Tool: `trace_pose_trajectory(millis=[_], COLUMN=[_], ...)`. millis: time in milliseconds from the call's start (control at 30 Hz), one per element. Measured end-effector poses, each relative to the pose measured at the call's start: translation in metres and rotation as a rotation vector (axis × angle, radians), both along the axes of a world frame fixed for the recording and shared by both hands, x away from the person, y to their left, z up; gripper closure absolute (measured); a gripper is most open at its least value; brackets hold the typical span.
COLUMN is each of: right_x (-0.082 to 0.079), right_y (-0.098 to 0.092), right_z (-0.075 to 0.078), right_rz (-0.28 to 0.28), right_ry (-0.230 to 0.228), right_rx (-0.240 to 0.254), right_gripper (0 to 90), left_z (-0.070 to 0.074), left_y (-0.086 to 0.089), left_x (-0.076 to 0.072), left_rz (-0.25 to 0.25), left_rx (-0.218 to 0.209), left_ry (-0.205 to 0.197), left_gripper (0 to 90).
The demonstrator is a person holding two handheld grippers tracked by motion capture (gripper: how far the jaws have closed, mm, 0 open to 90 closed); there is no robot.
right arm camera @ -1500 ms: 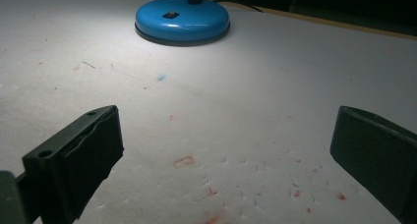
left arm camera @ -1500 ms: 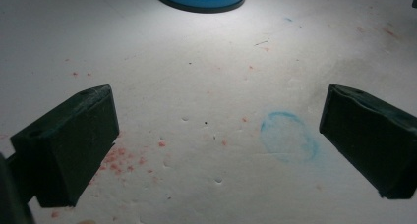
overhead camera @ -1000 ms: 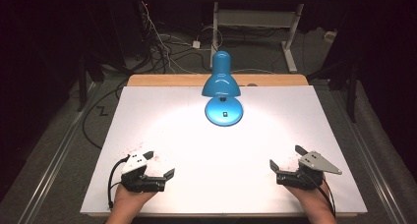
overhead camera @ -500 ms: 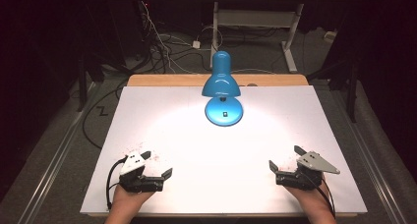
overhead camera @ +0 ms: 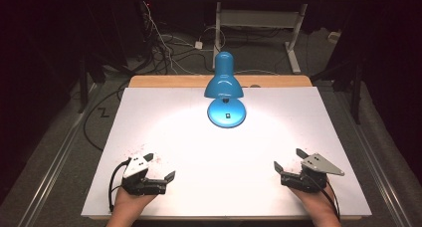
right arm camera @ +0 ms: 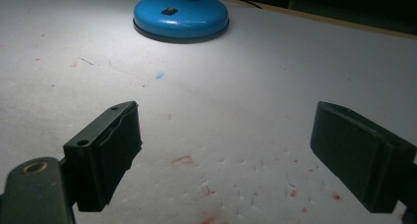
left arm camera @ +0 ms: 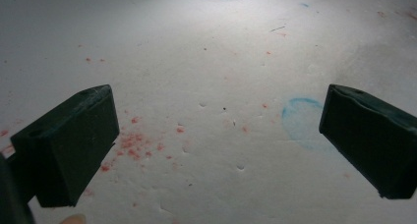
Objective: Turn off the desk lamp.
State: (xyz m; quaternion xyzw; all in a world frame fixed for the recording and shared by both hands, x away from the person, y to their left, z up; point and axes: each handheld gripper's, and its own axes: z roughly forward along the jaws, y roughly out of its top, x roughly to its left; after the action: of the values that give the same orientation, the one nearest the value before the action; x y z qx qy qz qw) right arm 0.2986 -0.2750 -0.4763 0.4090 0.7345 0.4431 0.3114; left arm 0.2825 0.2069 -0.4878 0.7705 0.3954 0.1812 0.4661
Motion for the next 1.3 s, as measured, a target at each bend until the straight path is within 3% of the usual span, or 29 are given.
trace_pose_trajectory(millis=[367, 633, 1300], right_x=[0.0002, -0.0004, -0.0009], right_y=[-0.0013, -0.0015, -0.0005], right_z=[-0.0002, 0.0000, 0.0013], right_rz=[0.000, 0.005, 0.044], right_ry=[0.009, 0.015, 0.048], right_rx=[0.001, -0.002, 0.026], right_gripper=[20.3, 30.0, 70.8], left_z=[0.0000, 0.0003, -0.0003], left_y=[0.0000, 0.0006, 0.0008], left_x=[0.0001, 0.0003, 0.0008], left_rz=[-0.005, -0.005, -0.009], left_rx=[0.000, -0.008, -0.008], left_ry=[0.001, 0.004, 0.009], left_gripper=[0.8, 0.8, 0.7])
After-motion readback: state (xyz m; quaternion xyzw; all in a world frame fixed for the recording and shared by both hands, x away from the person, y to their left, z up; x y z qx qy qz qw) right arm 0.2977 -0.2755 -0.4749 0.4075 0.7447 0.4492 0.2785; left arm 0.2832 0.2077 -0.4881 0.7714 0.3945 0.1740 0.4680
